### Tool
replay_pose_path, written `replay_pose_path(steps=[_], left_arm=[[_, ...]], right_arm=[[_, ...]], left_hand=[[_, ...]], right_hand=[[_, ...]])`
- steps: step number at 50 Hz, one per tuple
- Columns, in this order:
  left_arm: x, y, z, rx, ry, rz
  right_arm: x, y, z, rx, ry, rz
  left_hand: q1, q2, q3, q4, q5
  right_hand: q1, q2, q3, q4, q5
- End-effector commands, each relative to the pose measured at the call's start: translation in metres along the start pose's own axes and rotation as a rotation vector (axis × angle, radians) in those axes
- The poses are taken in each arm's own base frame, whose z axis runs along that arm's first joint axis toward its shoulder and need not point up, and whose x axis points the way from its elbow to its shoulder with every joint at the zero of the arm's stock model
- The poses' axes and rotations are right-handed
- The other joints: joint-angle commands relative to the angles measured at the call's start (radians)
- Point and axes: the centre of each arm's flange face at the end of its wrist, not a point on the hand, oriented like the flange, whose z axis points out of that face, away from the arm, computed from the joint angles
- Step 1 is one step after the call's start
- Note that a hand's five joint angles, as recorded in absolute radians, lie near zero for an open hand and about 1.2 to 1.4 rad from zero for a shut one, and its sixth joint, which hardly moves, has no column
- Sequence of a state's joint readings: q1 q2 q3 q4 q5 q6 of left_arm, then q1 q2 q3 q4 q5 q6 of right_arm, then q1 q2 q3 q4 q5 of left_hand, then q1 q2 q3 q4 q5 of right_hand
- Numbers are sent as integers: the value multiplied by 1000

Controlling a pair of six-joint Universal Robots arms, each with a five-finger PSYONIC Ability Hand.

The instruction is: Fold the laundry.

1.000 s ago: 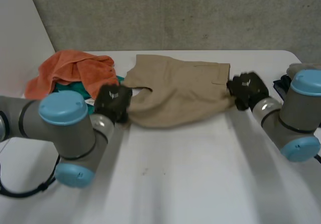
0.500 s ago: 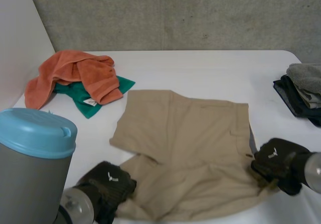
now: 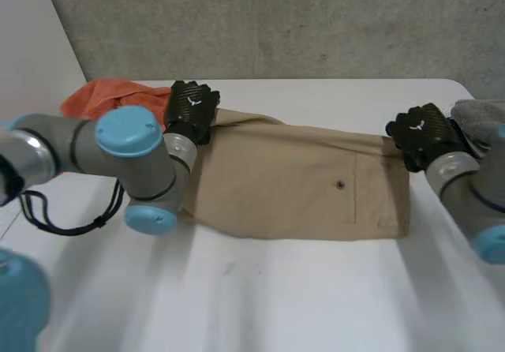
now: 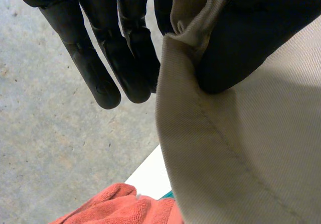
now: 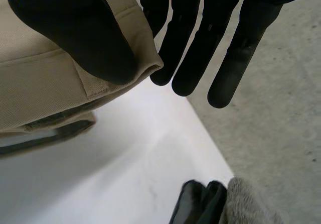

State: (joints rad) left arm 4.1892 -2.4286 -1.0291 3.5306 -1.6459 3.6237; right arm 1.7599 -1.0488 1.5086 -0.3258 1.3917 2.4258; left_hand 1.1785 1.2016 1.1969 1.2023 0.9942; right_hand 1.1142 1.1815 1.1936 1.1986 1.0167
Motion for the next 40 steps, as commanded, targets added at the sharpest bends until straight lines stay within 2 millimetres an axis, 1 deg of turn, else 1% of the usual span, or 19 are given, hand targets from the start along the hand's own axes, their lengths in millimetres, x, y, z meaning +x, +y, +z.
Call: replay_pose_path(steps=[1, 2, 3, 4, 5, 8, 10, 12, 14, 15, 16, 20, 23, 28, 32, 33, 34, 38, 40], left_arm=[[20, 29, 13, 1, 65, 17], [23, 29, 12, 6, 78, 16], [24, 27, 12, 12, 86, 16], [26, 27, 11, 12, 92, 13], [30, 25, 8, 12, 103, 12], [32, 18, 2, 11, 107, 14], [22, 3, -6, 12, 87, 12], [7, -14, -17, 12, 65, 2], [1, -22, -27, 8, 60, -11], [-1, -25, -33, 3, 61, -19], [-3, -28, -44, -12, 67, -42], [-7, -30, -71, -54, 85, -132], [-7, -28, -87, -83, 97, -205], [-4, -21, -99, -124, 110, -285], [-3, -20, -101, -128, 112, -299], [-3, -20, -101, -129, 112, -300], [-3, -20, -101, -129, 110, -300], [-8, -25, -100, -117, 98, -303], [-12, -32, -101, -100, 92, -304]], right_arm=[[-25, 19, 33, 11, -2, -13], [-27, 20, 36, 9, 3, -10], [-30, 20, 38, 11, 2, -8], [-31, 19, 40, 10, 11, -8], [-28, 18, 41, 8, 25, -6], [-20, 11, 37, 2, 54, 24], [-14, 7, 32, -1, 61, 42], [-4, 0, 17, -25, 51, 87], [3, -6, 4, -43, 32, 128], [6, -12, -10, -60, -7, 172], [5, -13, -17, -72, -38, 195], [-3, 3, -42, -177, -193, 290], [-11, 20, -56, -245, -270, 340], [-17, 34, -54, -235, -268, 346], [-24, 47, -43, -230, -251, 333], [-25, 50, -40, -230, -243, 329], [-24, 51, -39, -232, -238, 326], [-14, 56, -40, -243, -181, 292], [10, 52, -40, -225, -96, 230]], left_hand=[[-885, -908, -903, -909, -875], [-1004, -1027, -1022, -1028, -994], [-797, -821, -816, -821, -788], [-786, -809, -804, -810, -776], [-1004, -1027, -1022, -1028, -994], [-1004, -1027, -1022, -1028, -994], [-1004, -1027, -1022, -1028, -994], [-1004, -1027, -1022, -1028, -994], [-1004, -1027, -1022, -1028, -994], [-1004, -1027, -1022, -1028, -994], [-1004, -1027, -1022, -1028, -994], [-1004, -1027, -1022, -1028, -994], [-1004, -1027, -1022, -1028, -994], [-1004, -1027, -1022, -1028, -994], [-1004, -1027, -1022, -1028, -994], [-1004, -1027, -1022, -1028, -994], [-1004, -1027, -1022, -1028, -994], [-1004, -1027, -1022, -1028, -994], [-1004, -1027, -1022, -1028, -994]], right_hand=[[-116, -183, -195, -200, -193], [-479, -547, -559, -564, -557], [-870, -937, -949, -954, -947], [-940, -1007, -1019, -1024, -1017], [-940, -1007, -1019, -1024, -1017], [-940, -1007, -1019, -1024, -1017], [-940, -1007, -1019, -1024, -1017], [-940, -1007, -1019, -1024, -1017], [-940, -1007, -1019, -1024, -1017], [-940, -1007, -1019, -1024, -1017], [-940, -1007, -1019, -1024, -1017], [-938, -1006, -1018, -1023, -1015], [-859, -926, -938, -944, -936], [-762, -830, -842, -847, -839], [-311, -379, -391, -396, -388], [187, 120, 108, 103, 110], [281, 214, 202, 197, 204], [282, 215, 203, 198, 205], [282, 215, 203, 198, 205]])
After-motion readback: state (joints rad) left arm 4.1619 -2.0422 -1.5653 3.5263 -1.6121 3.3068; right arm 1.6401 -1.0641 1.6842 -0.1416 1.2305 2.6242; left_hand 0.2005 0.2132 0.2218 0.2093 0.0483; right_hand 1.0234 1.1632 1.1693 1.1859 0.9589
